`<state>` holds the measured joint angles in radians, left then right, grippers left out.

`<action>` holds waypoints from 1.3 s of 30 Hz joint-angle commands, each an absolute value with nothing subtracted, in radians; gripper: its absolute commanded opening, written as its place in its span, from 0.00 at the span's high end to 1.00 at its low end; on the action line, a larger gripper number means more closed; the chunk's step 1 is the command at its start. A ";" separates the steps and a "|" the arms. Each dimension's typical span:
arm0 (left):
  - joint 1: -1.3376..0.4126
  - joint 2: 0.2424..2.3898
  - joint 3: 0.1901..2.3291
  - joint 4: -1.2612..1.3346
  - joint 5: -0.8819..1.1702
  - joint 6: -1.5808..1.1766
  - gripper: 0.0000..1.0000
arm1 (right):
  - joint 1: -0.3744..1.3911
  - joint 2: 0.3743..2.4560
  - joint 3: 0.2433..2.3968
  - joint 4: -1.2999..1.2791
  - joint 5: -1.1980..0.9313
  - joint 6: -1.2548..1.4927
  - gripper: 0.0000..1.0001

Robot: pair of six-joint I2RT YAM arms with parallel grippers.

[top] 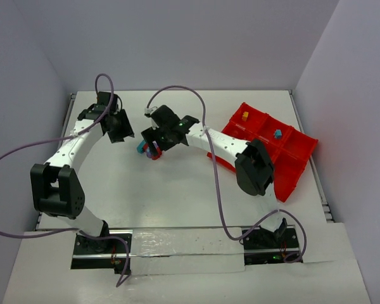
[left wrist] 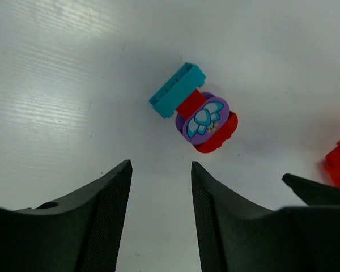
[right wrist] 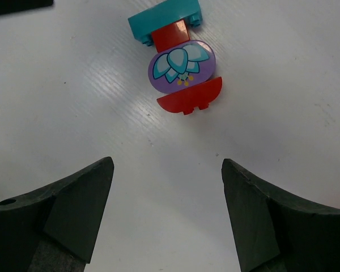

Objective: Sort the legos into containers by color

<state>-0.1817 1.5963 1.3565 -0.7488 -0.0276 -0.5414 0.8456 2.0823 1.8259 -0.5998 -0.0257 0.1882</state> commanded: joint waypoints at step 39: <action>-0.314 1.812 1.208 -0.316 -0.070 -0.232 0.33 | 0.719 1.825 1.513 -0.514 -0.087 0.287 0.16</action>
